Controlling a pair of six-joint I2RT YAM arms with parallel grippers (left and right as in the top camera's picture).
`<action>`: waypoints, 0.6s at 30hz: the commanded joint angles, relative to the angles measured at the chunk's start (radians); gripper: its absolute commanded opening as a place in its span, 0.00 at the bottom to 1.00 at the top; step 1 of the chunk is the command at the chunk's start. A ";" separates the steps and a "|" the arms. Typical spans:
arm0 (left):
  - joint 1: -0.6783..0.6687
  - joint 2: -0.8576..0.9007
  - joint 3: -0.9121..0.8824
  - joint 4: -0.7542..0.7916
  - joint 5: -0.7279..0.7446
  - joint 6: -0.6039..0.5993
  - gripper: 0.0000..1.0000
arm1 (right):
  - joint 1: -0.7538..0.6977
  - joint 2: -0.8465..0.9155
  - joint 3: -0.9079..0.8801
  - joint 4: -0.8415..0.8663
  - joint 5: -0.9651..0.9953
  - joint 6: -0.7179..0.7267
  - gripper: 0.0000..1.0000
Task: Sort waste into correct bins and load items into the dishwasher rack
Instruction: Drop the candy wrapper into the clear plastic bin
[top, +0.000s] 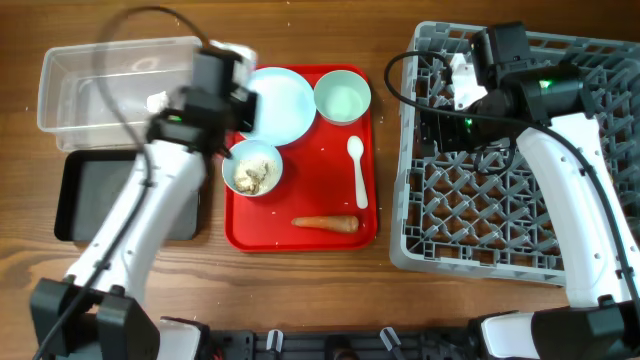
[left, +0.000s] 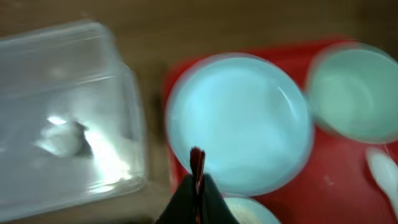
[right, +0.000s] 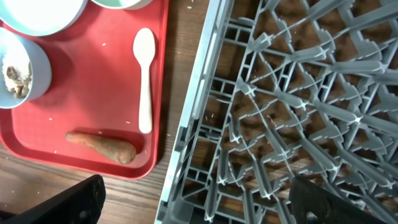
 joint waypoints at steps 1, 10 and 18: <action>0.163 -0.014 0.013 0.154 -0.014 -0.016 0.04 | 0.003 0.013 0.015 0.001 0.018 0.000 0.96; 0.299 0.137 0.014 0.452 -0.006 -0.102 0.04 | 0.003 0.013 0.015 0.000 0.018 0.004 0.96; 0.303 0.307 0.015 0.516 0.066 -0.102 0.04 | 0.003 0.013 0.015 -0.011 0.018 0.012 0.96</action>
